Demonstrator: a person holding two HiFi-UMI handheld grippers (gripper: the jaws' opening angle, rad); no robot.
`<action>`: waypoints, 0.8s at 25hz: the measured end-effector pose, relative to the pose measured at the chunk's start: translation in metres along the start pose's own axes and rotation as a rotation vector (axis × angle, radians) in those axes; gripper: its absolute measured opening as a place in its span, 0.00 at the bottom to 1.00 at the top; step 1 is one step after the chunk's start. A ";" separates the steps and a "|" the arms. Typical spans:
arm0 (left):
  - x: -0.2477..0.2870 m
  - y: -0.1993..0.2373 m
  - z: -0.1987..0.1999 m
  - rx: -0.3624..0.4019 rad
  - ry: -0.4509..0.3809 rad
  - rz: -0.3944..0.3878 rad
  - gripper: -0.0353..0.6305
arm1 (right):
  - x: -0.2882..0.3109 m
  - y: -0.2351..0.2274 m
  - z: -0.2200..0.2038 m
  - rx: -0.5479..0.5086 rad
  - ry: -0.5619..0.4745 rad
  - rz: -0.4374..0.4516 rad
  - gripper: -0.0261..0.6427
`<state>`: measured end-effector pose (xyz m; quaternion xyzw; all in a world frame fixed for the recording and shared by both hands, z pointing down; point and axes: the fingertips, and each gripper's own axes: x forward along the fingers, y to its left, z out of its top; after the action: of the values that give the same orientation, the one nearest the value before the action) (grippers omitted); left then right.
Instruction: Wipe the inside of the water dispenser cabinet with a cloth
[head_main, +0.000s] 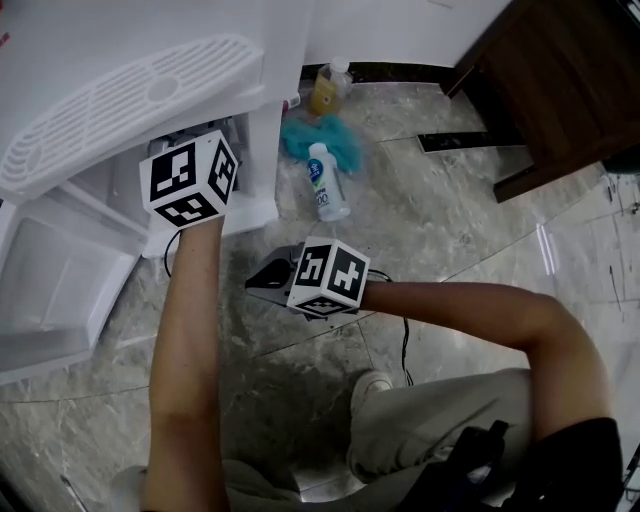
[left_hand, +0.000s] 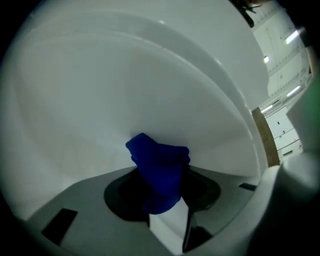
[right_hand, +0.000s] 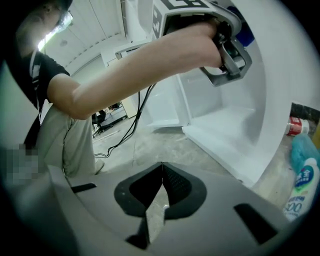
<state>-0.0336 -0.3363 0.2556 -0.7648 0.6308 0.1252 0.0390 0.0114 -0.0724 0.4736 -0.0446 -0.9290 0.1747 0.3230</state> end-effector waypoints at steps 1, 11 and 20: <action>0.005 0.002 0.002 -0.003 -0.012 0.007 0.29 | -0.003 -0.002 -0.005 0.006 0.007 -0.003 0.04; 0.033 0.015 0.006 0.031 -0.010 0.022 0.29 | -0.018 -0.002 -0.036 0.076 0.042 0.007 0.04; 0.011 0.000 0.005 0.021 -0.019 0.015 0.29 | -0.005 0.002 -0.009 0.104 -0.012 0.052 0.04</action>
<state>-0.0328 -0.3462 0.2479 -0.7583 0.6375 0.1260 0.0522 0.0206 -0.0689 0.4761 -0.0508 -0.9191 0.2313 0.3148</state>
